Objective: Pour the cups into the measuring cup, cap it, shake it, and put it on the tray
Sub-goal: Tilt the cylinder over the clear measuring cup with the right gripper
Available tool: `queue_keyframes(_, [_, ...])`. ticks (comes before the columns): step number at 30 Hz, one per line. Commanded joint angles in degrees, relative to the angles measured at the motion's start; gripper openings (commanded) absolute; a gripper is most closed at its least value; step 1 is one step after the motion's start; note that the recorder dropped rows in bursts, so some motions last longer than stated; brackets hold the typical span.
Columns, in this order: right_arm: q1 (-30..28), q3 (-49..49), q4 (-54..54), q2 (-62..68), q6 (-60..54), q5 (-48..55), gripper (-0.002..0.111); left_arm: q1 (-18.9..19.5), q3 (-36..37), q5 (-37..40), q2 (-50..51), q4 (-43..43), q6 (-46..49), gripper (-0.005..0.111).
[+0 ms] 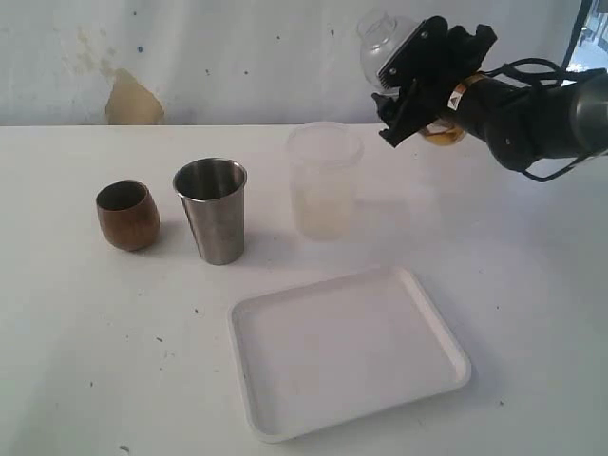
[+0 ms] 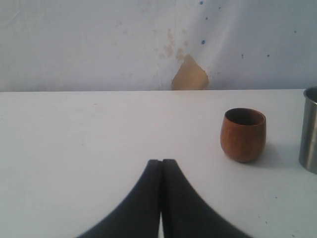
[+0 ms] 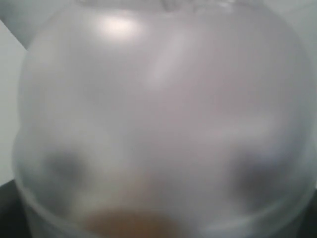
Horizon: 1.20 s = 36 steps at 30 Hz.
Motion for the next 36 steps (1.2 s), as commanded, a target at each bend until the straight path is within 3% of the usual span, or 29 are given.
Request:
queue_keyframes(1, [-0.29,-0.83,-4.71,-0.92,-2.55,-2.88,0.0,-0.23,0.24,-0.61,-0.32,0.23,0.0,0.0])
queue_keyframes(15, [-0.29,-3.58,-6.71,-0.92,-6.41,0.39,0.0,-0.23,0.24,-0.61,-0.32,0.23,0.0,0.0])
queue_keyframes(31, [1.48,-3.62,-7.86,-0.92,-19.86,0.81,0.0,-0.23,0.24,-0.61,-0.32,0.23,0.0,0.0])
queue_keyframes(36, [-0.42,-4.07,-6.45,-0.41,-12.24,-0.03,0.0,-0.23,0.24,-0.61,-0.32,0.23,0.0,0.0])
